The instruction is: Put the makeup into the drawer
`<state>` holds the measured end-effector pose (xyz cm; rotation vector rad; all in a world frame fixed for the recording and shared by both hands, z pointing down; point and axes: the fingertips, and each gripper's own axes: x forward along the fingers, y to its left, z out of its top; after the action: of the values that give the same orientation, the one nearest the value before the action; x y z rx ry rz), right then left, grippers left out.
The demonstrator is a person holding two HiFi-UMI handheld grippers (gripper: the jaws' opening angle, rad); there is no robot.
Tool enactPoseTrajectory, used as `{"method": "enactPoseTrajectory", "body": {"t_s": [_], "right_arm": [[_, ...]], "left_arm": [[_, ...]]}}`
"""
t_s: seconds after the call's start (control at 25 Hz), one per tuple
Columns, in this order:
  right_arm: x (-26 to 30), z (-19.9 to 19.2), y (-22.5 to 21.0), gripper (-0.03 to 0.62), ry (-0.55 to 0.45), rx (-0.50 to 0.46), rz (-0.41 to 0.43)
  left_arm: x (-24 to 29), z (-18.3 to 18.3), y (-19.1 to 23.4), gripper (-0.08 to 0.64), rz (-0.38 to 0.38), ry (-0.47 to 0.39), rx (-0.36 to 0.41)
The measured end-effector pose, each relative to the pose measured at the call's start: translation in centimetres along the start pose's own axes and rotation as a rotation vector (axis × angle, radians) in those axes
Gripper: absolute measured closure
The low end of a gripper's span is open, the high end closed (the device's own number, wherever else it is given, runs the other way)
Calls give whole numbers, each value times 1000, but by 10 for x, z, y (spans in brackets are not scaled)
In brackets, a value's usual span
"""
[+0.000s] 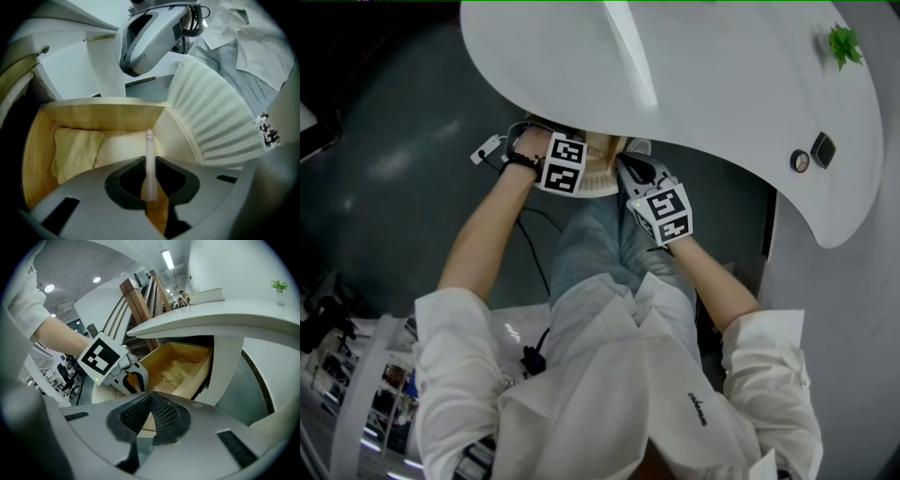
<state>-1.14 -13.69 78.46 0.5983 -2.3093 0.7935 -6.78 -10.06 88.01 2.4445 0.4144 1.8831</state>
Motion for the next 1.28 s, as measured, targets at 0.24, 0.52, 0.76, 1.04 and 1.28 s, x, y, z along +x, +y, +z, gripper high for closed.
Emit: {"method": "enactPoseTrajectory", "body": {"t_s": [0.24,0.52,0.76,1.04,1.28], "right_arm": [[8,8,0,575,-7,3,5],[13,-2,0,575,9,27,5],[17,-11,3,575,21,36,8],[16,-11,2,575,15,42,2],[14,-11,3,575,9,49,-8]], "left_arm": [[16,0,-2,480,-25,12,1],[29,2,0,480,-19,-2,-15],[38,-1,-1,480,-18,10,3],[49,-7,-5,479,-41,41,24],[56,-7,-10,473,-55,60,39]]}}
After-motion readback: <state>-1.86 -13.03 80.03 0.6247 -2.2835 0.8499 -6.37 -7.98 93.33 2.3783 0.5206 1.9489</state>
